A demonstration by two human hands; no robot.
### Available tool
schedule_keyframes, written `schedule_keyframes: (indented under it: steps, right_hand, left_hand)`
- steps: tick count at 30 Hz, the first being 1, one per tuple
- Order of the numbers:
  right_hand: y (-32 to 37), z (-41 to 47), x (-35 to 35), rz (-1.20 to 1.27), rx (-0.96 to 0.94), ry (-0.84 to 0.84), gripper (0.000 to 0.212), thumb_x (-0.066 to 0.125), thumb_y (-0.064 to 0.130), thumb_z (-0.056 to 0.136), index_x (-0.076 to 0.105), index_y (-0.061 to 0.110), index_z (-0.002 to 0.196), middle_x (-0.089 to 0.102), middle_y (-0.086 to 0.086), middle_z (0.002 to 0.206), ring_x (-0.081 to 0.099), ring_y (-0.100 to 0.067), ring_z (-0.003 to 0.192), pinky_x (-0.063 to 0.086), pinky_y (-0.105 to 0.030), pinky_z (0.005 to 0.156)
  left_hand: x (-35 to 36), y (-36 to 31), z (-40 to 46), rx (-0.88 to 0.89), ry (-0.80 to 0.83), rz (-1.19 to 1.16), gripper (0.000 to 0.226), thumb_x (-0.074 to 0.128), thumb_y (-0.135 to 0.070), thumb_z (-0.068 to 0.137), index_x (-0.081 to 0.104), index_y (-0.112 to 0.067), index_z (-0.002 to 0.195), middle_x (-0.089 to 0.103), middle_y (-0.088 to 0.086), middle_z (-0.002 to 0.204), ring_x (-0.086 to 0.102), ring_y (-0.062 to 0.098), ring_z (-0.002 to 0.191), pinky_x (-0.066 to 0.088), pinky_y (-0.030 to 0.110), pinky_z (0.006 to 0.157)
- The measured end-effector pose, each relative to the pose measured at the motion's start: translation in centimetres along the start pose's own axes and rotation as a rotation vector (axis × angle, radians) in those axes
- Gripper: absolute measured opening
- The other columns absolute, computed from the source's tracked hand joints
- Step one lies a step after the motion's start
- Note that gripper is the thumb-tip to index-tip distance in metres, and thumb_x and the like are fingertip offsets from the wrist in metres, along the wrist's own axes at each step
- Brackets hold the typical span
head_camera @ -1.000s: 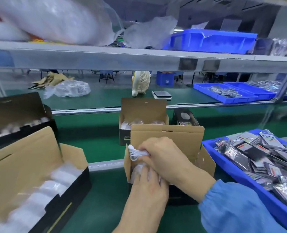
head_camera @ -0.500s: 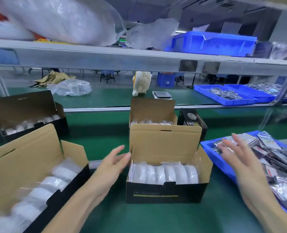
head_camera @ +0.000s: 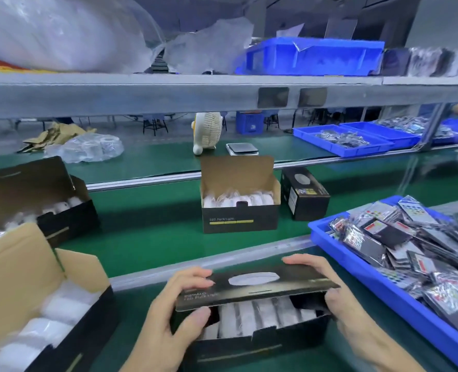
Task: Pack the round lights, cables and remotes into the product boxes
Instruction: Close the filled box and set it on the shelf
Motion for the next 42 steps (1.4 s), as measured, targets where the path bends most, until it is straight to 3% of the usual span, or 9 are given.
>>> schedule_keyframes:
  steps: [4,8,15,18,22,29,36,39,42]
  right_hand:
    - [0.7,0.6,0.2,0.012,-0.027,-0.077,0.064,0.042,0.07,0.089,0.06,0.018,0.12,0.054,0.0,0.138,0.047,-0.02,0.132,0.035,-0.048,0.108]
    - [0.8,0.4,0.1,-0.057,-0.066,-0.118,0.028,0.058,0.044,0.09,0.064,0.026,0.11,0.059,0.004,0.132,0.051,-0.016,0.127,0.041,-0.023,0.098]
    - [1.8,-1.6,-0.2,-0.359,-0.12,-0.024,0.025,0.059,0.037,0.091,0.068,0.035,0.115,0.042,0.015,0.15,0.031,-0.014,0.144,0.033,-0.033,0.112]
    - [3.4,-1.3,0.8,-0.718,-0.462,-0.156,0.023,0.065,0.035,0.091,0.076,0.021,0.106,0.053,0.0,0.142,0.046,-0.023,0.134,0.042,-0.041,0.103]
    - [4.0,0.1,4.7,-0.889,-0.821,-0.105,0.018,0.076,0.023,0.086,0.076,0.008,0.097,0.071,0.0,0.102,0.064,-0.022,0.088,0.052,-0.033,0.07]
    - [3.3,0.3,4.9,-0.851,-0.862,-0.143,0.009,0.08,0.015,0.082,0.077,0.011,0.089,0.072,0.005,0.1,0.066,-0.02,0.089,0.051,-0.03,0.063]
    - [4.9,3.2,4.5,-0.632,-0.215,-0.07,0.01,0.08,0.036,0.076,0.075,0.031,0.082,0.07,0.024,0.095,0.065,0.003,0.088,0.056,-0.031,0.073]
    - [5.8,9.3,2.0,-0.643,-0.076,0.179,0.02,0.071,0.047,0.072,0.072,0.031,0.085,0.07,0.02,0.086,0.065,-0.001,0.079,0.053,-0.026,0.074]
    - [3.4,18.7,-2.7,-0.998,-0.027,0.029,0.03,0.068,0.038,0.086,0.067,0.027,0.114,0.068,0.005,0.11,0.061,-0.019,0.104,0.049,-0.034,0.089]
  left_hand:
    - [0.8,-0.2,0.0,-0.042,-0.107,-0.092,0.023,0.053,-0.044,0.074,0.07,-0.038,0.089,0.067,-0.009,0.116,0.06,0.013,0.114,0.044,0.036,0.097]
    - [0.6,-0.6,-0.3,0.005,-0.091,0.047,0.02,0.059,-0.038,0.078,0.068,-0.039,0.097,0.066,-0.011,0.119,0.06,0.01,0.115,0.043,0.013,0.093]
    - [-0.9,-0.6,-1.4,0.216,0.07,0.3,0.026,0.058,-0.037,0.093,0.076,-0.029,0.109,0.062,-0.011,0.134,0.043,0.023,0.139,0.039,0.038,0.109]
    - [-0.5,-0.7,-1.6,0.331,0.013,0.405,0.026,0.062,-0.038,0.09,0.077,-0.023,0.104,0.066,-0.011,0.129,0.05,0.022,0.134,0.045,0.053,0.102]
    - [0.1,-0.6,-1.4,0.363,-0.076,0.395,0.019,0.064,-0.027,0.085,0.079,-0.019,0.095,0.07,-0.008,0.119,0.057,0.021,0.127,0.05,0.039,0.099]
    - [0.2,-0.3,-1.8,0.318,-0.078,0.36,0.02,0.063,-0.026,0.086,0.078,-0.018,0.098,0.069,-0.007,0.122,0.055,0.026,0.129,0.046,0.033,0.104]
    - [0.8,0.0,-1.2,0.371,-0.135,0.514,0.024,0.063,-0.032,0.086,0.079,-0.019,0.1,0.068,-0.007,0.123,0.057,0.026,0.126,0.044,0.029,0.105]
    - [1.2,0.6,-1.0,0.491,-0.157,0.813,0.031,0.065,-0.043,0.082,0.08,-0.019,0.096,0.069,-0.002,0.12,0.062,0.03,0.118,0.047,0.052,0.097]
    - [1.3,2.3,-0.3,0.544,-0.226,0.996,0.029,0.066,-0.048,0.079,0.081,-0.026,0.091,0.071,-0.002,0.115,0.059,0.024,0.116,0.048,0.051,0.089]
Point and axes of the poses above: each hand's wrist, its own z-axis towards the middle knuckle, its own x-axis out of the palm, y = z × x, the point moved 2 cm from there along z, towards the middle knuckle
